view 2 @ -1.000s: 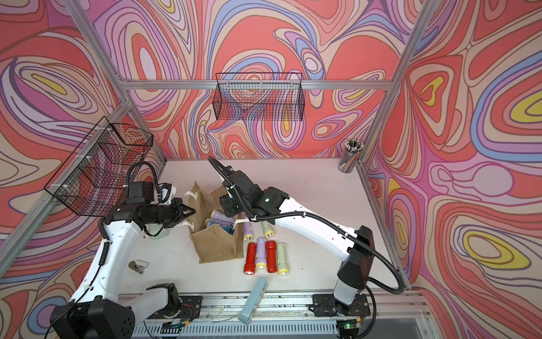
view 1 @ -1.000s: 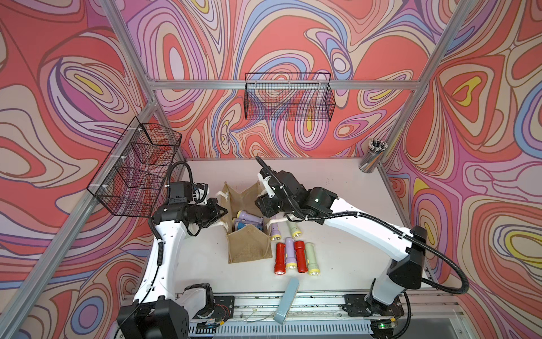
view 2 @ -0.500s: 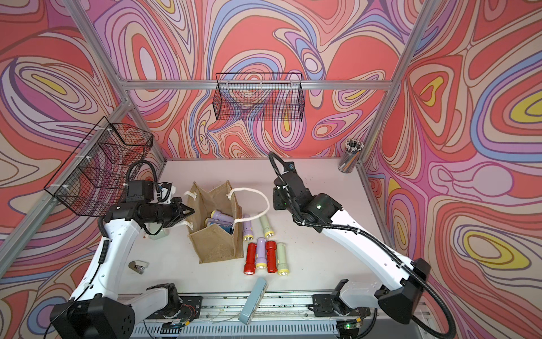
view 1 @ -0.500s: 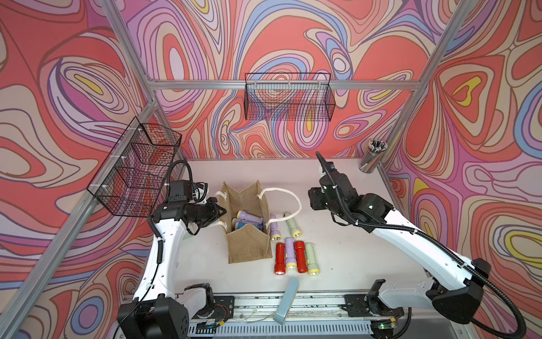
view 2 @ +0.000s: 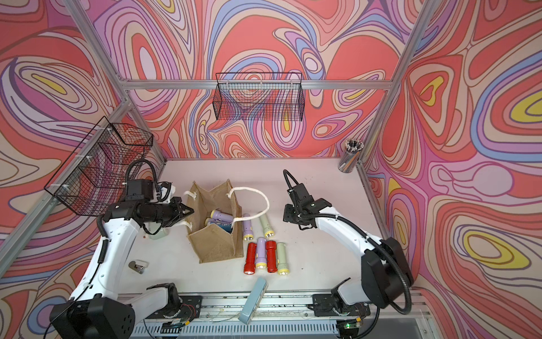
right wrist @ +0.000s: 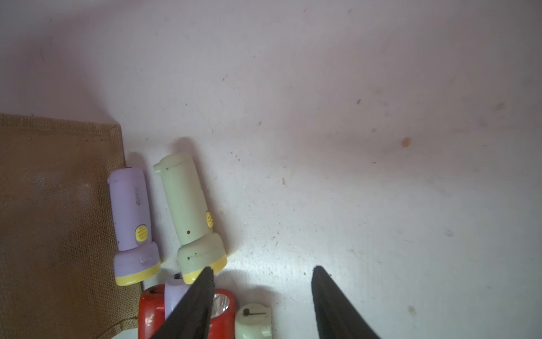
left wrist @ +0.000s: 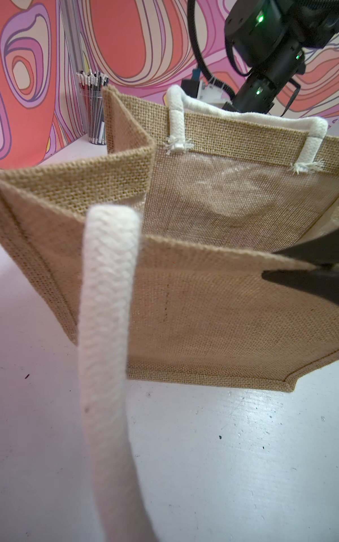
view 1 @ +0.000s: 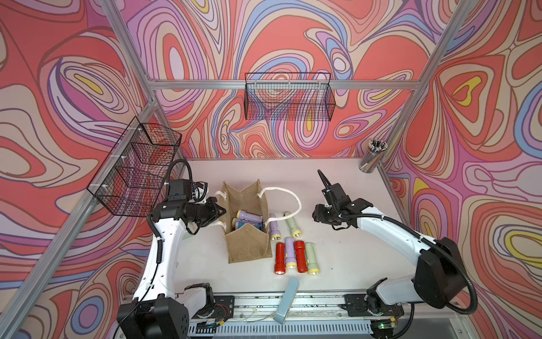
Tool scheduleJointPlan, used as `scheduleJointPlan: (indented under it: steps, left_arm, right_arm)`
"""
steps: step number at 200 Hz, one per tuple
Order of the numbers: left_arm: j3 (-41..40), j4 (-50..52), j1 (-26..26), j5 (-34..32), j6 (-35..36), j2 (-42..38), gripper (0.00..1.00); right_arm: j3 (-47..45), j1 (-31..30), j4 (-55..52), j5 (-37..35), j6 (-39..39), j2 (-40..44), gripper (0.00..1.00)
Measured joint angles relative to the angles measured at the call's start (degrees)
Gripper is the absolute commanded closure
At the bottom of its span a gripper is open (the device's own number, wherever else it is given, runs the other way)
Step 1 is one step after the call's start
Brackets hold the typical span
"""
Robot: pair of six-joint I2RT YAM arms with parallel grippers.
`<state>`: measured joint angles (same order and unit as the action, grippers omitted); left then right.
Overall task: Put the flashlights into the tote bags
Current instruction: Pick up the flashlight from the center of the board.
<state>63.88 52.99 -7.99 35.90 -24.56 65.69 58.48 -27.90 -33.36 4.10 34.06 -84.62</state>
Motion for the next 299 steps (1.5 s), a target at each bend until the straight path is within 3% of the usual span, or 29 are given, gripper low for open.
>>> scheduleJointPlan:
  steps: [58,113,299]
  left_arm:
    - [0.0,0.0,0.0,-0.1,0.4,0.0,0.97]
    - [0.0,0.0,0.0,0.0,0.4,0.0,0.96]
    - [-0.6,0.0,0.0,-0.1,0.9,-0.6,0.95]
  right_arm:
    - [5.7,0.0,7.3,11.3,-1.0,-14.3,0.47]
    - [10.2,-0.5,8.1,14.6,-1.9,-19.9,0.48]
    - [26.3,-11.5,-8.9,-4.5,-10.3,-33.7,0.56]
